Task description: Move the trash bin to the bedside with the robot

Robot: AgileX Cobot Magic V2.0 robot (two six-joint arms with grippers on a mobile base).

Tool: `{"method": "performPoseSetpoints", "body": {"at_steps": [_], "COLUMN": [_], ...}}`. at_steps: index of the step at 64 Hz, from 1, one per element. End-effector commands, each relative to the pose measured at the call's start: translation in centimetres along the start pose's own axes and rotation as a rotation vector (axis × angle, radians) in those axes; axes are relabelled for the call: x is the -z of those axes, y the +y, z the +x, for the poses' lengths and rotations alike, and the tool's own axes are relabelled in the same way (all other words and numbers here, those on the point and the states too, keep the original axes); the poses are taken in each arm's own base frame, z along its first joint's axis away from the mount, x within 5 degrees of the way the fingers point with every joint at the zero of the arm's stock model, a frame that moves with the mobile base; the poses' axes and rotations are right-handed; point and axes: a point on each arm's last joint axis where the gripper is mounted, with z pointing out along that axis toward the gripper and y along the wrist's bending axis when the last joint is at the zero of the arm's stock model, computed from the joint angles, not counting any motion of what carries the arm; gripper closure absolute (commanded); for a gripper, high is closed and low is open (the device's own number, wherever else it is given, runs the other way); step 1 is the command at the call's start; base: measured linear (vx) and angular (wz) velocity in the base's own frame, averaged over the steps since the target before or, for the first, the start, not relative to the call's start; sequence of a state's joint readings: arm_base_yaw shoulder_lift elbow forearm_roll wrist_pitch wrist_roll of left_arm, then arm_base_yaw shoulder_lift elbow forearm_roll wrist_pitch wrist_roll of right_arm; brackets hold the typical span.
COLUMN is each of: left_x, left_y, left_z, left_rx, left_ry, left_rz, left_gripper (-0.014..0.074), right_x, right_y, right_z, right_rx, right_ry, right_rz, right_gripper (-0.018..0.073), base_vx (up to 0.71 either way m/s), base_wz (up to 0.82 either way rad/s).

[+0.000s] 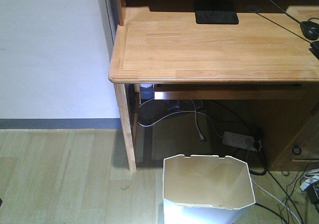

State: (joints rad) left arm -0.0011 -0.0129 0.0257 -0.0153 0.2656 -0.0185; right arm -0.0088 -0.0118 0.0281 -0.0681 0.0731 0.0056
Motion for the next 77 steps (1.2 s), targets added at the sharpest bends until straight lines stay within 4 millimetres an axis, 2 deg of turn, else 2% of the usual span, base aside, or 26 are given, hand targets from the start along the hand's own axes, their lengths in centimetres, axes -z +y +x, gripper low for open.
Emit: {"method": "performPoseSetpoints", "body": {"at_steps": [1,64,77], "left_x": [-0.1,-0.1,-0.1], "left_y": [0.0,0.0,0.0], "left_z": [-0.1,-0.1,-0.1], "left_rx": [0.007,0.007,0.007], "left_ry": [-0.065,-0.065,-0.065], "left_rz": [0.004,0.004,0.004], "left_gripper": [0.0602,0.0602,0.0602], "right_x": [0.1,0.1,0.2], "right_y": [0.0,0.0,0.0], "right_z": [-0.5,-0.5,-1.6], "right_rx": [0.014,0.014,0.01], "right_ry": [-0.078,-0.078,-0.177], "right_rz": [0.0,0.0,-0.001], "right_gripper": [0.0568,0.0568,0.0568], "base_vx": [0.0,0.0,0.0], "base_wz": [0.0,0.0,0.0]}}
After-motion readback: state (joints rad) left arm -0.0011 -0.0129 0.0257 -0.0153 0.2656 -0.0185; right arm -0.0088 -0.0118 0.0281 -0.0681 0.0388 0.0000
